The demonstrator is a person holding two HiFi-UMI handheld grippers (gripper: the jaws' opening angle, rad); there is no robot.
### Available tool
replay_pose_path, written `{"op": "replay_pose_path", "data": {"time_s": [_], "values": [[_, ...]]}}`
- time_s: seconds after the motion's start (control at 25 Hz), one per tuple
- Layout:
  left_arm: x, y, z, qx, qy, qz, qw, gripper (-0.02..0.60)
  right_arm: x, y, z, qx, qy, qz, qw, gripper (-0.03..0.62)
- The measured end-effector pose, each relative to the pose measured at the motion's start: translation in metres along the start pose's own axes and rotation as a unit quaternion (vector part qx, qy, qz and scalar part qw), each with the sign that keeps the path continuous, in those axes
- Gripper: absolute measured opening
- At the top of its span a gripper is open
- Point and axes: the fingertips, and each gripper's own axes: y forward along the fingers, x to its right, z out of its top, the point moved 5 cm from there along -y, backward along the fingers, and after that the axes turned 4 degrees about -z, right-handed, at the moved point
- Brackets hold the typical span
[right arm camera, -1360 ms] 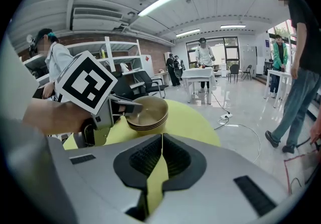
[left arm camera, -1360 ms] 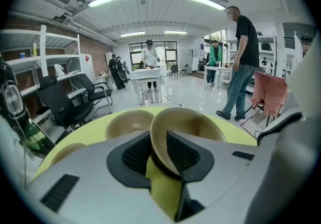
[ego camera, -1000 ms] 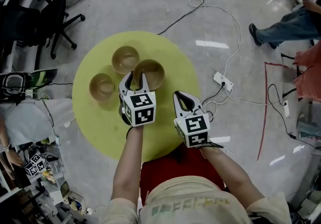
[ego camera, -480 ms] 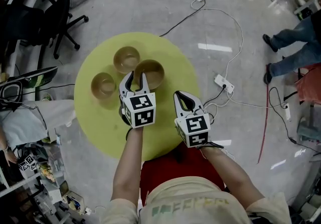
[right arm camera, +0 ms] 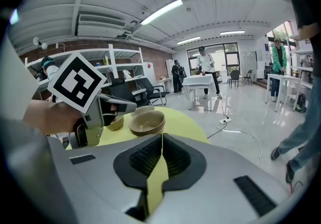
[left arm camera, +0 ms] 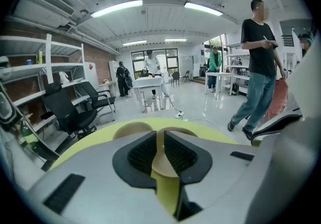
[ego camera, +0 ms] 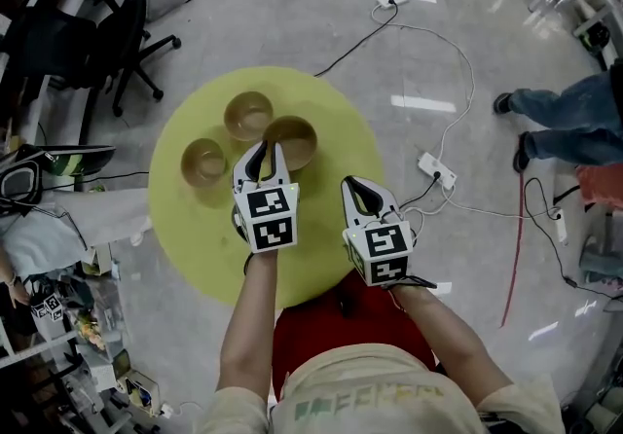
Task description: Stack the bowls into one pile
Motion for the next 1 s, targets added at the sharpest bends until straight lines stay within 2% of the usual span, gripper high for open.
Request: {"op": "replay_pose_path", "data": {"time_s": [0.36, 1.0], "values": [[0.006, -0.029, 0.014, 0.034, -0.030, -0.012, 0.9989, 0.025, 0.003, -0.018, 0.012, 0.027, -0.001, 0.000, 1.000, 0.037], [0.009, -0.106, 0.025, 0.088, -0.038, -0.060, 0.9936, 0.023, -0.020, -0.063, 0.038, 0.093, -0.005, -0.020, 0.995, 0.037]]}}
